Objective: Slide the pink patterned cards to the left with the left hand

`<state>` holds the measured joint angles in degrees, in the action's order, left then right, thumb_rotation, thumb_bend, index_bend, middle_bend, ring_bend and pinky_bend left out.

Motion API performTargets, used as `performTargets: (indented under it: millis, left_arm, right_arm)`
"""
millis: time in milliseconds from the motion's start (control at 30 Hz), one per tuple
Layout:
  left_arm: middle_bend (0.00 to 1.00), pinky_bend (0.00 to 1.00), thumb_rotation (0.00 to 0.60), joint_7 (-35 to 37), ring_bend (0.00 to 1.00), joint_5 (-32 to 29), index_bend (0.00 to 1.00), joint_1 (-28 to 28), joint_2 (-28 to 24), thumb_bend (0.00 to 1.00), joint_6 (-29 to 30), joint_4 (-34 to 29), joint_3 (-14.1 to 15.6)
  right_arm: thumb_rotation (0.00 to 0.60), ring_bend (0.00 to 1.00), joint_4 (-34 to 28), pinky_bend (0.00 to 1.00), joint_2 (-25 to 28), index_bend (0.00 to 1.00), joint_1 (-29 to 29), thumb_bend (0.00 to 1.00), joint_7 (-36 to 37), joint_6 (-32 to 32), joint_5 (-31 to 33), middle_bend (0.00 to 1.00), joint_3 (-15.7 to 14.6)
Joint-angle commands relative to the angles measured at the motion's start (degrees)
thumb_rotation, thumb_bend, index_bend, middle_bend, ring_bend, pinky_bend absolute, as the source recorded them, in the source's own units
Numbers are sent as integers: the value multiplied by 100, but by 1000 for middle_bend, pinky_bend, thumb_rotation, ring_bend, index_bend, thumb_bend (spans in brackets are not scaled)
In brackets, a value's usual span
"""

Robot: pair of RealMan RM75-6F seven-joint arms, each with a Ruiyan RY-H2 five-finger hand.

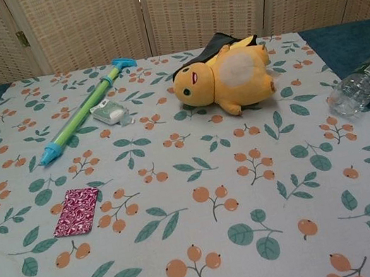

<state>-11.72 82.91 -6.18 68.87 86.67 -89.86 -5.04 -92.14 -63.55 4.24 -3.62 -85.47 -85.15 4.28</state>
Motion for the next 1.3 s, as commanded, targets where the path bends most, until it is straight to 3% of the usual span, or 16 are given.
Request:
performTargets:
  millis: [33, 733, 1000, 1300]
  left_arm:
    - [0, 0, 600, -40, 0, -12, 1, -19, -16, 233, -55, -9, 18]
    - [0, 0, 600, 59, 0, 245, 38, -246, -93, 233, -260, -39, 42]
    - [0, 0, 600, 446, 0, 627, 126, -765, -136, 233, -909, 46, 111]
    - [0, 0, 600, 774, 0, 765, 171, -1527, -66, 231, -2081, 110, 227]
  right_arm:
    - [600, 0, -2, 0, 6, 0, 3, 477, -3, 17, 3, 0, -5]
    - [600, 0, 36, 0, 14, 0, -39, 477, 106, -87, -44, 0, 14]
    - [600, 0, 39, 0, 28, 0, -61, 477, 130, -116, -51, 0, 13]
    - [600, 0, 33, 0, 46, 0, -73, 477, 187, -124, -74, 0, 4]
